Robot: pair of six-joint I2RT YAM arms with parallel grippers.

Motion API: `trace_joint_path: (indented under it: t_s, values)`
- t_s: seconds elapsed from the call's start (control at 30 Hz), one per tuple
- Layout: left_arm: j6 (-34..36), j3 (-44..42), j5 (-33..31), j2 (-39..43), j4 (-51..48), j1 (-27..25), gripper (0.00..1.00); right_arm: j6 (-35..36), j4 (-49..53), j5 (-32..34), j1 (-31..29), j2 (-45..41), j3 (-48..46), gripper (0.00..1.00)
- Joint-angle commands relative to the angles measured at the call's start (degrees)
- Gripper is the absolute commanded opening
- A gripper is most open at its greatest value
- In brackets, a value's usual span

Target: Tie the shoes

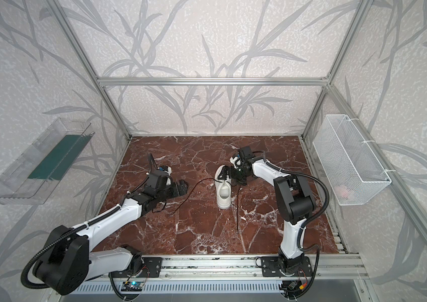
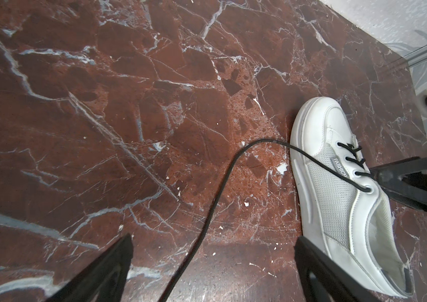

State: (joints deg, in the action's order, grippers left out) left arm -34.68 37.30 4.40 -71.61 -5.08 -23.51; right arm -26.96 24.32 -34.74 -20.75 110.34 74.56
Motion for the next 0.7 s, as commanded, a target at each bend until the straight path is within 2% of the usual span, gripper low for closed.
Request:
trace_joint_path:
  t_s: [0.0, 0.17, 0.47, 0.67]
  values:
    - [-0.75, 1.63, -0.53, -0.89, 0.13, -0.44, 0.98, -1.64, -2.15, -4.09, -0.41, 1.51, 1.81, 0.99]
    - [-0.40, 1.99, -0.80, -1.42, 0.15, -0.66, 0.98, -2.01, -4.46, -6.08, -1.39, 1.12, 0.88, 0.98]
    - [-0.11, 2.52, -0.49, -1.63, -1.09, -0.81, 0.98, -3.19, -2.40, -3.14, 0.01, -0.87, -0.01, 0.98]
    - [-0.22, 2.58, -0.59, -1.51, -1.13, -0.78, 0.98, -2.33, -1.11, -2.38, 0.01, -8.31, -6.20, 0.98]
